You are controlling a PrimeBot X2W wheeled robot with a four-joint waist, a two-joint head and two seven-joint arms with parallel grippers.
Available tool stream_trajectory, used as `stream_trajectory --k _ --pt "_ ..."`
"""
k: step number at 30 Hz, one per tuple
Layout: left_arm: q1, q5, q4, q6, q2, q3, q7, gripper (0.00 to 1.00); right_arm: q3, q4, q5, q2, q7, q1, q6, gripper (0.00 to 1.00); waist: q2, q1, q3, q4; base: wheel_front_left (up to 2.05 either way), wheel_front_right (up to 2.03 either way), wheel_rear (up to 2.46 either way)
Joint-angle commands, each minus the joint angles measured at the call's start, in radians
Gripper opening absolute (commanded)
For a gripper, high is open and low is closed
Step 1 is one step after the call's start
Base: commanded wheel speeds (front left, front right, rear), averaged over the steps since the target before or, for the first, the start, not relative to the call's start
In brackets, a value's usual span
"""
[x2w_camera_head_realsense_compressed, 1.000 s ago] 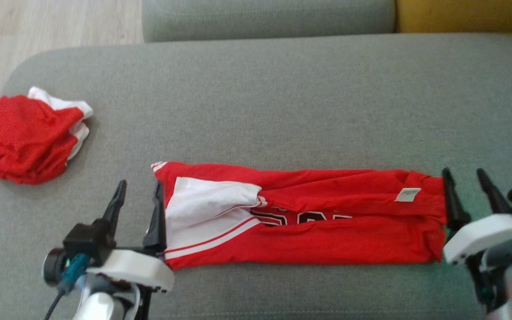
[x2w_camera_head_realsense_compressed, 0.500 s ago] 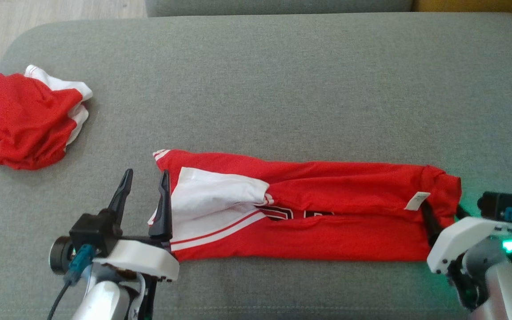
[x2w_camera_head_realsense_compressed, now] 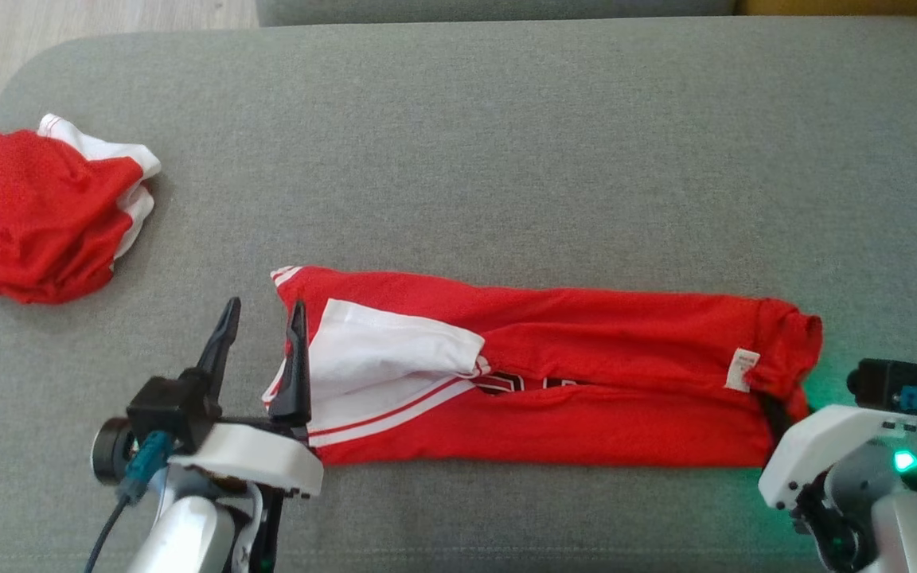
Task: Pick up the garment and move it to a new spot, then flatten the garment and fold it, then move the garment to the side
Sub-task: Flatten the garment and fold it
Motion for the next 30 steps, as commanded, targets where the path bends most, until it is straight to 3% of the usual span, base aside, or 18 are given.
stream_trajectory --k 1,8,19,24,30 --pt "-0.051 0.0 -0.029 -0.001 0.007 0.036 -0.016 1.0 0.023 -0.02 0.004 0.003 0.012 0.019 -0.001 0.0 0.0 0.0 0.001 0.0 0.0 0.0 0.0" --pt "-0.046 0.001 -0.031 0.005 0.007 0.043 -0.018 1.0 -0.054 -0.061 0.015 -0.013 0.017 -0.006 -0.001 0.0 0.0 0.0 0.0 -0.006 0.0 0.0 0.0" --pt "-0.045 0.0 -0.027 0.002 0.003 0.045 -0.02 1.0 -0.247 -0.05 0.014 -0.11 0.041 -0.076 -0.001 0.0 0.0 0.0 -0.014 -0.013 0.0 0.0 0.0" --pt "-0.031 -0.004 -0.021 0.005 0.004 0.051 -0.02 1.0 -0.187 -0.114 0.049 -0.099 0.067 -0.085 -0.001 0.0 0.0 0.0 -0.038 -0.023 0.0 0.0 0.0" --pt "-0.014 -0.006 -0.017 0.006 0.006 0.047 -0.02 1.0 -0.04 -0.314 0.234 -0.02 0.21 -0.06 -0.001 0.0 0.0 0.0 -0.073 -0.032 0.0 0.0 0.0"
